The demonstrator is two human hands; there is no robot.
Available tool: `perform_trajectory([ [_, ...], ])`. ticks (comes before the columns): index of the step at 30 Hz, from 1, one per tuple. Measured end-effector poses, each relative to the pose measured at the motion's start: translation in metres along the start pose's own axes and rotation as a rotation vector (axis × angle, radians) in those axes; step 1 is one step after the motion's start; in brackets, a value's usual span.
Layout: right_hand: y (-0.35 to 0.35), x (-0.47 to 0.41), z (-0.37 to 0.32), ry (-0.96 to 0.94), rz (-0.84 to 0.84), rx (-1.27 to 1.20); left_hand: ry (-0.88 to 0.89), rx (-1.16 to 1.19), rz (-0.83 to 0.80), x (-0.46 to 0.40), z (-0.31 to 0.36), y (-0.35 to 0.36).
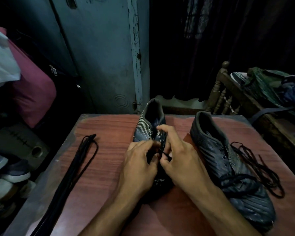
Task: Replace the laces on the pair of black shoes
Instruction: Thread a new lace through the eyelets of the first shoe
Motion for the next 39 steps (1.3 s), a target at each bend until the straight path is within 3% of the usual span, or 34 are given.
perform_trajectory([
  [3,-0.005,-0.001,0.010,0.018,0.038,-0.029,0.067,-0.051,0.018,0.002,0.004,0.002],
  [12,-0.013,-0.004,0.028,0.126,0.107,0.000,-0.083,0.126,-0.095,0.000,-0.013,0.010],
  [21,-0.011,-0.004,0.027,0.139,0.064,0.020,-0.136,0.223,-0.065,-0.006,-0.021,0.002],
  [27,-0.021,0.000,0.015,0.067,0.111,0.128,-0.057,0.114,0.008,-0.008,-0.015,-0.006],
  [33,-0.021,-0.001,0.014,0.055,0.138,0.109,-0.096,0.118,0.028,-0.010,-0.016,-0.010],
  [39,-0.010,-0.002,0.017,0.049,0.075,0.093,-0.086,0.103,-0.075,-0.013,-0.018,-0.007],
])
Point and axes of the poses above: each hand's wrist, its own x-axis away from the middle knuckle, its own y-axis out of the palm, z = x × y, the point moved 10 cm from there along -x, towards the middle knuckle, and after that the axes turned 7 degrees about x, right-handed, at the moved point
